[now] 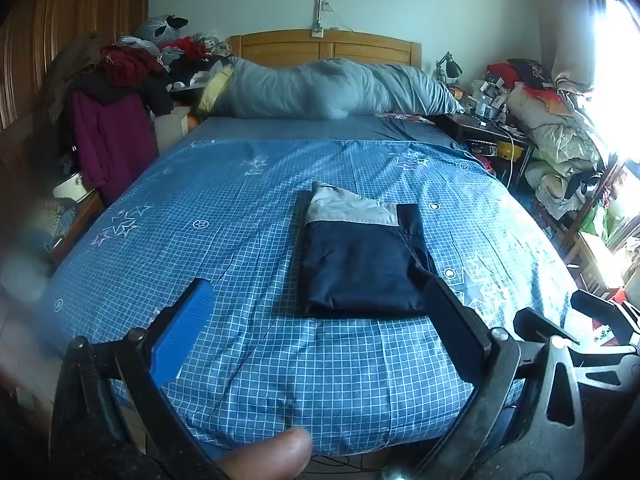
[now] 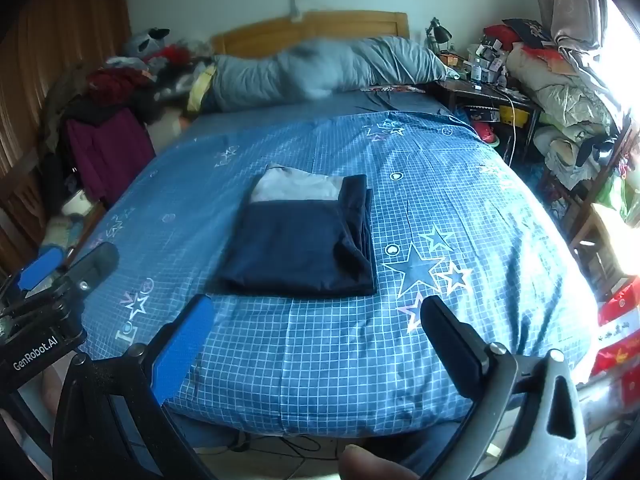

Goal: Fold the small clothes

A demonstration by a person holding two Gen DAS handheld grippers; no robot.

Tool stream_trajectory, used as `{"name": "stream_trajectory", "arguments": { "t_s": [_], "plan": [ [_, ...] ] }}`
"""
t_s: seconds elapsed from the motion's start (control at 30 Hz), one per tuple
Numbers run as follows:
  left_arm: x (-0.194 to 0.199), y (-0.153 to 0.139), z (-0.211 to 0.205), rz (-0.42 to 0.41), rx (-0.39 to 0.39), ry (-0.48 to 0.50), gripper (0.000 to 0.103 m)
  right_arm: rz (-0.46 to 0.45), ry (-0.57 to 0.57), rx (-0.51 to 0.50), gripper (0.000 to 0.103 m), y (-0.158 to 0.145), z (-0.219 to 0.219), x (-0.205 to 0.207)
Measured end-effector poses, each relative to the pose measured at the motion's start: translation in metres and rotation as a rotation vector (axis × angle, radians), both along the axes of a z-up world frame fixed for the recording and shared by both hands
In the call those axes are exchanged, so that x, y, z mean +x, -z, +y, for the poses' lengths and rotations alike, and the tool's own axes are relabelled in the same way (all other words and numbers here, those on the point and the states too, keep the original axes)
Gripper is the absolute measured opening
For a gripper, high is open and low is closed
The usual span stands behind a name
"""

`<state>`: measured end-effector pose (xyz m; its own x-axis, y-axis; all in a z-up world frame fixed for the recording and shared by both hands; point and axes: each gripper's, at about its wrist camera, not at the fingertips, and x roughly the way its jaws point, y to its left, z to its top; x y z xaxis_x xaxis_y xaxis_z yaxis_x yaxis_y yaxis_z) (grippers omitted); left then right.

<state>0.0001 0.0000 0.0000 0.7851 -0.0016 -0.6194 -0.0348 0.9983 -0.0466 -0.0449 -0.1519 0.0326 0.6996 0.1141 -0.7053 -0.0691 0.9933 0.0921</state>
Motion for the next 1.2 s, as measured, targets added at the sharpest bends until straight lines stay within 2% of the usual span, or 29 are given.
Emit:
{"name": "stream_trajectory", "arguments": {
  "t_s": [0.23, 0.37, 0.47, 0.53, 0.6, 0.73, 0.87, 0.93, 1.03, 1.1, 1.2],
  "plan": [
    [0.000, 0.000, 0.001, 0.001, -0.006, 0.004, 0.103, 0.007, 0.000, 0.000, 0.103, 0.001, 0.001, 0.001],
    [0.008, 0.024, -0.005, 0.029, 0.019, 0.006, 0.103, 0.021, 0.015, -0.024, 0.103, 0.015, -0.004, 0.008],
    [0.017, 0.044, -0.016, 0.073, 0.059, 0.029, 0.103, 0.057, 0.039, -0.029, 0.103, 0.042, -0.022, 0.013],
    [0.028, 0.062, -0.031, 0.116, 0.098, 0.050, 0.103, 0.104, 0.064, -0.029, 0.103, 0.071, -0.035, 0.015],
    [0.041, 0.078, -0.050, 0.154, 0.124, 0.080, 0.103, 0.153, 0.098, -0.018, 0.103, 0.098, -0.061, 0.020],
    [0.063, 0.103, -0.101, 0.200, 0.183, 0.185, 0.103, 0.216, 0.204, -0.065, 0.103, 0.146, -0.136, 0.039],
    [0.087, 0.120, -0.174, 0.216, 0.219, 0.311, 0.103, 0.218, 0.310, -0.128, 0.103, 0.170, -0.235, 0.071],
    [0.095, 0.129, -0.204, 0.206, 0.212, 0.358, 0.103, 0.194, 0.350, -0.182, 0.103, 0.177, -0.284, 0.089],
    [0.108, 0.140, -0.258, 0.201, 0.224, 0.434, 0.103, 0.201, 0.366, -0.214, 0.103, 0.189, -0.345, 0.116],
    [0.117, 0.150, -0.294, 0.187, 0.250, 0.477, 0.103, 0.241, 0.370, -0.194, 0.103, 0.204, -0.375, 0.136],
    [0.130, 0.165, -0.334, 0.204, 0.241, 0.498, 0.103, 0.270, 0.370, -0.171, 0.103, 0.222, -0.397, 0.156]
  ]
}}
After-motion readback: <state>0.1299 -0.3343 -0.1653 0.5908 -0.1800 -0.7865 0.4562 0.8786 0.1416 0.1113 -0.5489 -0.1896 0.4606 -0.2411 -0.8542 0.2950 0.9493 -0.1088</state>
